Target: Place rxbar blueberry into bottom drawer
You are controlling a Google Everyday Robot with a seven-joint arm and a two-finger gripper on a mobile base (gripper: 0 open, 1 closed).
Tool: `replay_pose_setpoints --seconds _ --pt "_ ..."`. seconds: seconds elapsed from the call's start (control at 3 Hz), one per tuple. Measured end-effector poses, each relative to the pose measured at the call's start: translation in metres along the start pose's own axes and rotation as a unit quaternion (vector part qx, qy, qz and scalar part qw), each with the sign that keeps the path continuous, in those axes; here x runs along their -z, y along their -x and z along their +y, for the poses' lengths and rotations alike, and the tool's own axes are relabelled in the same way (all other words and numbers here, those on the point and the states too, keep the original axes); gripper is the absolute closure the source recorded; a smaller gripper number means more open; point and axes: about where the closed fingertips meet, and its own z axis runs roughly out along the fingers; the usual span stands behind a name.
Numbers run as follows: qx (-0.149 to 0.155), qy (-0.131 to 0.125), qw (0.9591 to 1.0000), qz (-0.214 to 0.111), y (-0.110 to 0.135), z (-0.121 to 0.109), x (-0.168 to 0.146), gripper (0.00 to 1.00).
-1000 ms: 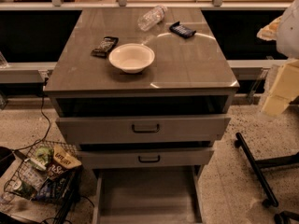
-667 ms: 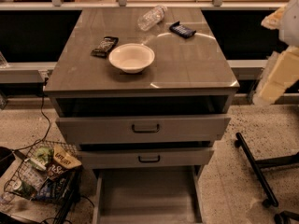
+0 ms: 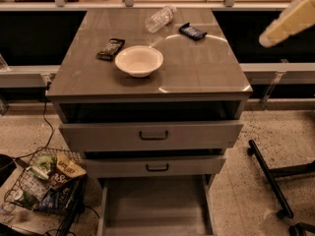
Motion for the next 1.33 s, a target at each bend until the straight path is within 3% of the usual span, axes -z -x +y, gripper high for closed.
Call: replay_pose_setpoints --seconds 0.33,0.67,1.0,1.33 --pt "-0.062 -0.041 0.9913 -0.108 0.008 -0.049 -0.026 0.00" --pt "-0.112 -0.084 0.9709 -0.195 0.013 -0.091 -0.050 0.00" --pt "-0.123 -0.108 0.9633 -0.213 0.015 -0.106 -0.054 0.00" --pt "-0.122 -0.103 0.9644 -0.211 0.015 -0.103 -0.055 0.00"
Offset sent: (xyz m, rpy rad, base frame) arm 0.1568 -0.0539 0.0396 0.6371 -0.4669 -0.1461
